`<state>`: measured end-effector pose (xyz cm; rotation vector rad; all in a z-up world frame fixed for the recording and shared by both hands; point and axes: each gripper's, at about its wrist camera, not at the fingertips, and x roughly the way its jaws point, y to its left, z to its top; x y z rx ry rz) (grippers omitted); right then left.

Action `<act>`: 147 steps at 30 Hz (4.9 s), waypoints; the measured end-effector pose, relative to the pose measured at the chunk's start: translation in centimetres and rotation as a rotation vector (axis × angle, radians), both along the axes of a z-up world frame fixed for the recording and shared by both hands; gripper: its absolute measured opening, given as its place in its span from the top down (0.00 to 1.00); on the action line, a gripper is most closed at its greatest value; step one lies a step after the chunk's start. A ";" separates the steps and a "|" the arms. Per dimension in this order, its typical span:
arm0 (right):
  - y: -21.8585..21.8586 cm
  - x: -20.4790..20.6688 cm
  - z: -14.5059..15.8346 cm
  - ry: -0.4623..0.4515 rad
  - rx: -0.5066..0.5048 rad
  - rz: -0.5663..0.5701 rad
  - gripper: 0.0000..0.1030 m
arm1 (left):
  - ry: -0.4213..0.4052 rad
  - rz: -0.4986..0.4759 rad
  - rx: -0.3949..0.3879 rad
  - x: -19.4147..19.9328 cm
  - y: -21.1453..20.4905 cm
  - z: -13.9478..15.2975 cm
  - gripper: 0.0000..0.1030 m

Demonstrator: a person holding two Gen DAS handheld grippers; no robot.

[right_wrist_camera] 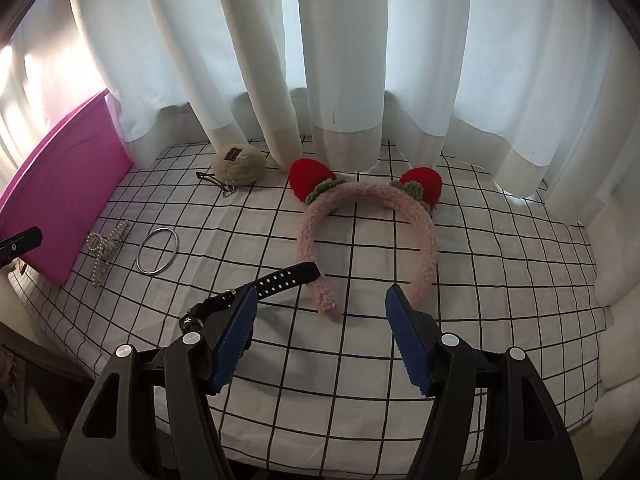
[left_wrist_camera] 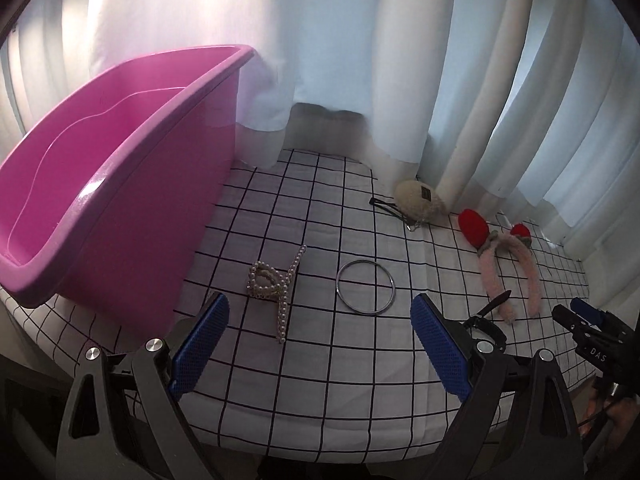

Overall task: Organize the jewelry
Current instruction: 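Grasp the pearl hair claw with the left tool while the right tool grasps the pink headband, then lift claw and headband into the pink tub and open both tools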

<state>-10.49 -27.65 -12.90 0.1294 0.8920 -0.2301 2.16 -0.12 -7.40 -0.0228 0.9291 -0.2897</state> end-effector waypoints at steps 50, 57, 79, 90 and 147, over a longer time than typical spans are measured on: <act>-3.1 9.4 -9.5 0.061 -0.043 0.201 0.25 | 0.093 0.221 0.163 9.2 0.2 -12.9 0.05; -3.4 12.3 -9.7 0.044 -0.046 0.207 0.15 | 0.091 0.240 0.161 10.4 -0.3 -13.1 0.05; -2.9 10.1 -8.1 0.031 0.050 0.135 0.92 | 0.092 0.192 0.142 7.5 -0.6 -11.8 0.52; -4.5 4.9 -2.4 -0.108 0.174 0.075 0.92 | 0.041 0.105 0.075 3.6 -1.7 -6.6 0.59; 39.3 24.0 14.2 -0.211 0.040 0.892 0.90 | -0.168 0.392 0.162 10.7 24.9 7.3 0.58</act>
